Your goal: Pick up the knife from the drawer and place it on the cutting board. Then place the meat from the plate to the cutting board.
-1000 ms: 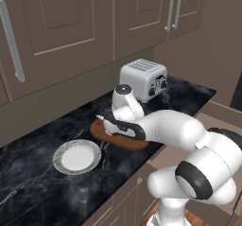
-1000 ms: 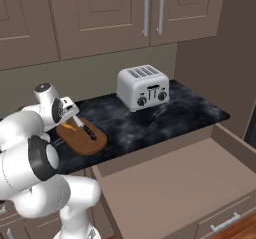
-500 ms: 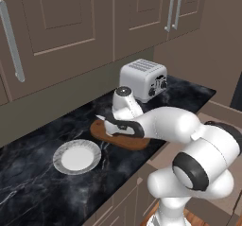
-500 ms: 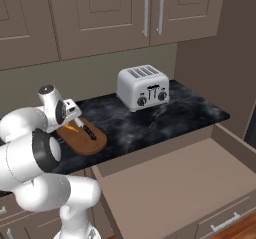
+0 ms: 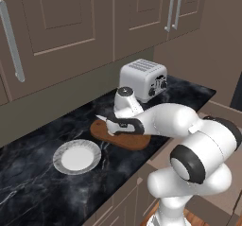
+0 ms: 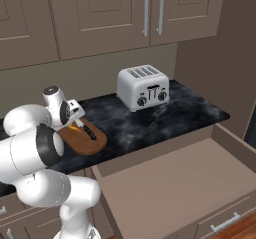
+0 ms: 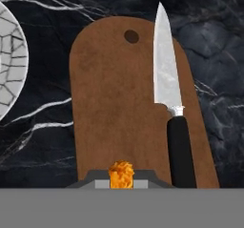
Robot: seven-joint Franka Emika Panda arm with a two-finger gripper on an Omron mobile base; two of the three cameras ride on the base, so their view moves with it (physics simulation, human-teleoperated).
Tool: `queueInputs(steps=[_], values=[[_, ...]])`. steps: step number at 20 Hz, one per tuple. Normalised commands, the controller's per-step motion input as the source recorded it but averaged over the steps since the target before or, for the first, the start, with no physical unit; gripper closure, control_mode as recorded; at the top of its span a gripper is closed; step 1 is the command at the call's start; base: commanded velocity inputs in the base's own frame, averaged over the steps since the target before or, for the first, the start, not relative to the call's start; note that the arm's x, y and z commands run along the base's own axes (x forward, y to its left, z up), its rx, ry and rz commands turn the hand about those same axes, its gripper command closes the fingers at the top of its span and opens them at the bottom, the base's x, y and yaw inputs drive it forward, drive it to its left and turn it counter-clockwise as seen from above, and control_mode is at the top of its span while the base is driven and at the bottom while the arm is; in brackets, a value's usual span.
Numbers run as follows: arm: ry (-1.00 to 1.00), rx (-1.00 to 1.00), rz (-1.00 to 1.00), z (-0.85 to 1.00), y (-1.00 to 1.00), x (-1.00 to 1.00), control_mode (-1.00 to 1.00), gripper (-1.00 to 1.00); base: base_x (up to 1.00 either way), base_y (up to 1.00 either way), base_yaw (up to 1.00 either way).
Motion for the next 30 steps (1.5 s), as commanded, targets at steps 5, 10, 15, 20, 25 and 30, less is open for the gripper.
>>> queueInputs(steps=[5,10,15,20,25,30], values=[[0.0,0.0,0.0,-0.17,0.0,0.01,-1.0,1.0,0.0,0.0,0.0],[0.0,0.0,0.0,-0.18,0.0,0.0,-1.0,1.0,0.0,0.0,0.0],[0.0,0.0,0.0,-0.17,-0.01,0.01,-1.0,1.0,0.0,0.0,0.0],[0.0,0.0,0.0,-0.05,-0.06,0.03,-1.0,1.0,0.0,0.0,0.0],[0.0,0.0,0.0,-0.02,-0.05,0.01,-1.0,1.0,0.0,0.0,0.0],[0.0,0.0,0.0,0.0,0.0,0.0,-1.0,-1.0,0.0,0.0,0.0]])
